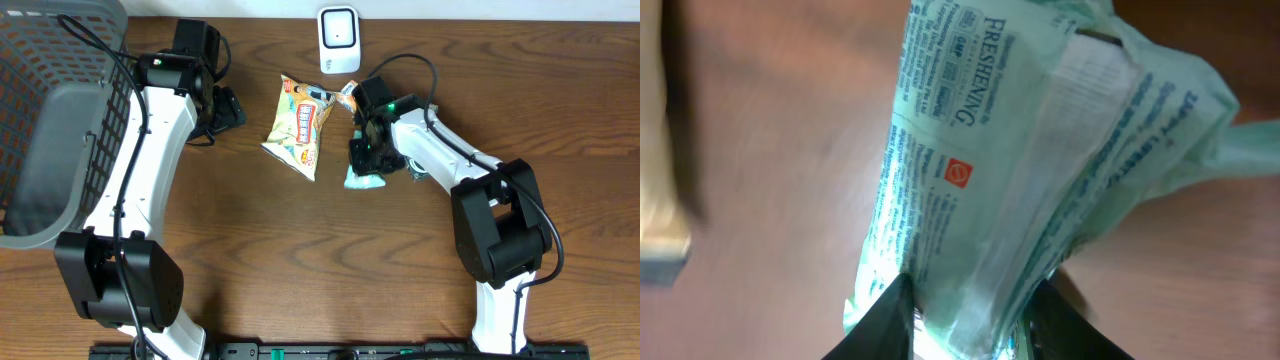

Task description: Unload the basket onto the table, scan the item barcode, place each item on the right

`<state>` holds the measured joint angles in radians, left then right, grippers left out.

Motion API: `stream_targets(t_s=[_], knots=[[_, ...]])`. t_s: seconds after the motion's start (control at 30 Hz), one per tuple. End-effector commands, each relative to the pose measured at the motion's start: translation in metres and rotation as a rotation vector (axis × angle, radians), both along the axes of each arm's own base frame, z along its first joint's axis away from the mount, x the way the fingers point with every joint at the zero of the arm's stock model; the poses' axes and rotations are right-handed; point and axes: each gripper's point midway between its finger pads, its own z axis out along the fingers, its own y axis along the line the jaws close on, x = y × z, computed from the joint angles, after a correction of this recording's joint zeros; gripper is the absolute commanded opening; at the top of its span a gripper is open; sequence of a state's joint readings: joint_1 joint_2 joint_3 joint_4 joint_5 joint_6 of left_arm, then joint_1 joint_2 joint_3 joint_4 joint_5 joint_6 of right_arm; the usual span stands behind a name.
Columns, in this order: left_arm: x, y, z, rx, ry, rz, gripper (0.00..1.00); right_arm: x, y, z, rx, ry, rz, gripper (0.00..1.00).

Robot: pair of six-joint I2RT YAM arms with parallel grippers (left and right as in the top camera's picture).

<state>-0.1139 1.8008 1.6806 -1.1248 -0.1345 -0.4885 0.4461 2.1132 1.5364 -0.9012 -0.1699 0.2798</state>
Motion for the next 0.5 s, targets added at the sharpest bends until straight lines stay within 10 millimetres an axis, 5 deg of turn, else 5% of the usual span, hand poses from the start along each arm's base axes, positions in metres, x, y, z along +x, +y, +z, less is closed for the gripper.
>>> stream_targets(t_s=[0.0,0.27,0.47], knots=[[0.000,0.003,0.003,0.016,-0.003,-0.010,0.98,-0.033,0.017,-0.008,0.074,0.120,0.124,0.33],[0.000,0.003,0.003,0.016,-0.003,-0.010,0.98,-0.034,0.015,0.010,0.059,0.148,0.115,0.43],[0.000,0.003,0.003,0.016,-0.003,-0.010,0.98,-0.001,0.016,0.049,0.095,0.065,0.088,0.50]])
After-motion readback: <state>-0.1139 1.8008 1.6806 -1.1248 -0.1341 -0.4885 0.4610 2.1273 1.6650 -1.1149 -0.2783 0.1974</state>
